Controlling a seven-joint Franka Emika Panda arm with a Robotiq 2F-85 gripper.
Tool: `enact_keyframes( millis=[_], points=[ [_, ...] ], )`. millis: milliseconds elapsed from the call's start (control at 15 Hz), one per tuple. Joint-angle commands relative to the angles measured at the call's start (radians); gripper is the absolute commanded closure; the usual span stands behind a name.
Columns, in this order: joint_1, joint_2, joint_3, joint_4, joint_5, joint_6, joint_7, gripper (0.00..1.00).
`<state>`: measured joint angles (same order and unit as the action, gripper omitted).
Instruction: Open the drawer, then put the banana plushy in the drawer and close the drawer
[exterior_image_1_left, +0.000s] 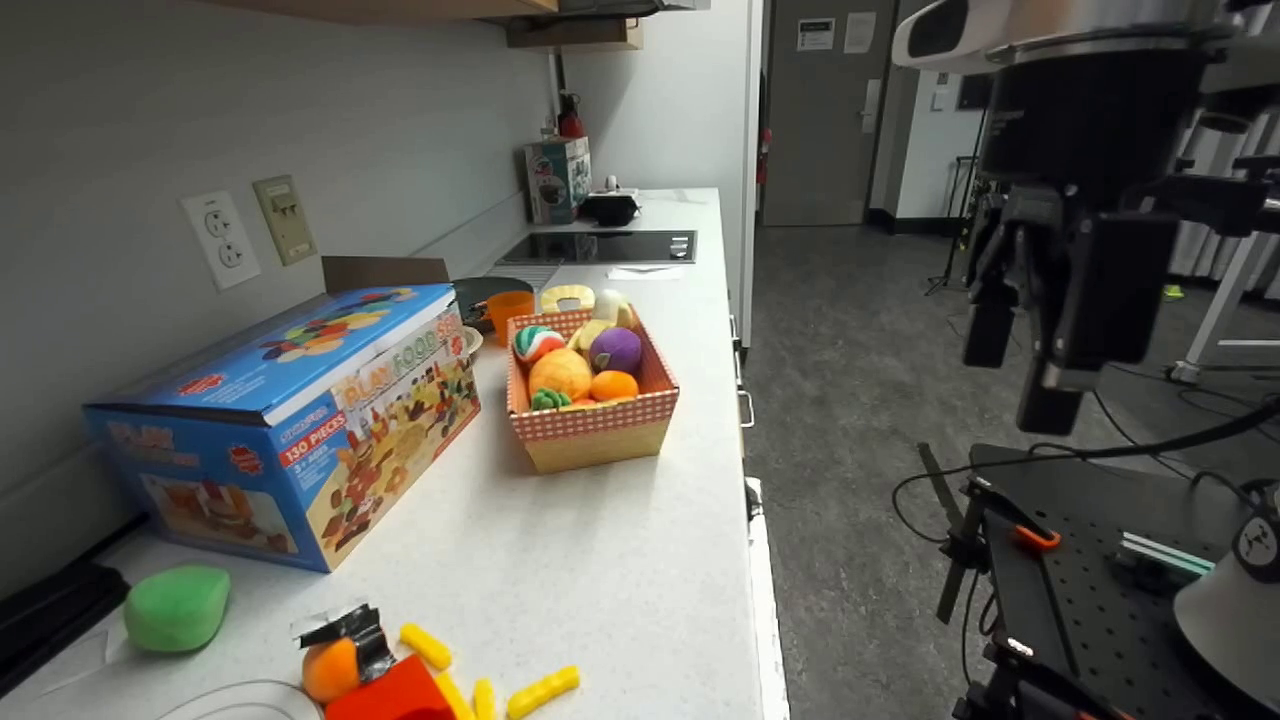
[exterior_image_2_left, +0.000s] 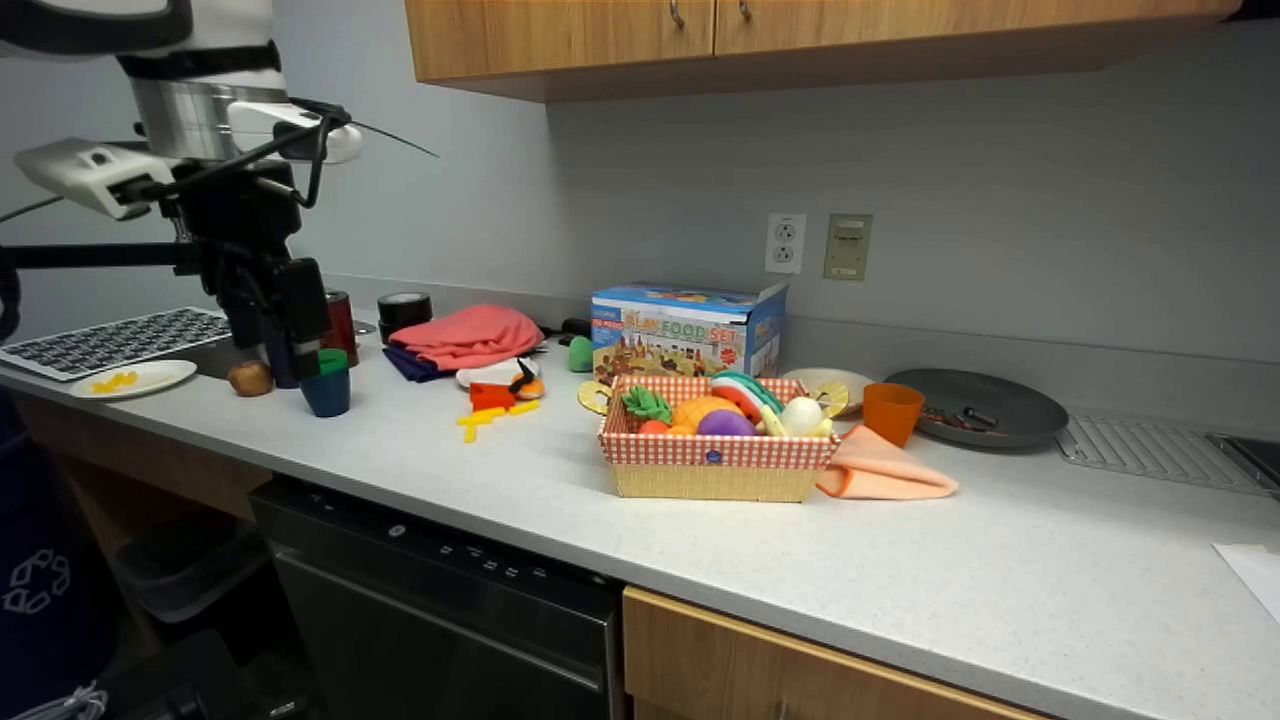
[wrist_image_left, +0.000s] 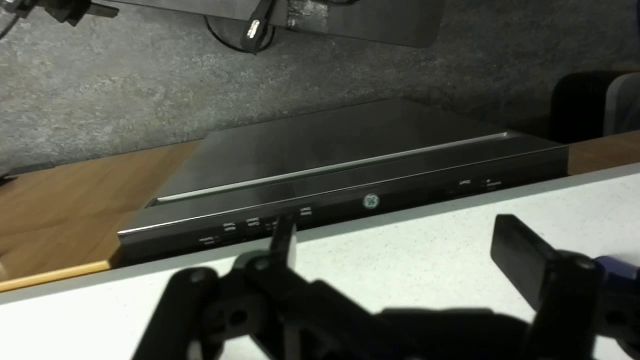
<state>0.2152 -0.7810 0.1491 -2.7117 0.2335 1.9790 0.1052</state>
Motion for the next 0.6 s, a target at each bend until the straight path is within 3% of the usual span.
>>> enact_keyframes(
  millis=[0, 333, 400, 533],
  points=[
    [-0.115, -0.082, -0.056, -0.033, -0.108, -0.046, -0.009, 0.00],
    [-0.272, -0.093, -0.155, -0.042, -0.240, -0.051, -0.012, 0.00],
    [-0.232, -0.041, -0.135, -0.020, -0.207, -0.040, -0.012, 0.00],
    [-0.249, -0.038, -0.144, -0.020, -0.211, -0.039, -0.018, 0.00]
  ],
)
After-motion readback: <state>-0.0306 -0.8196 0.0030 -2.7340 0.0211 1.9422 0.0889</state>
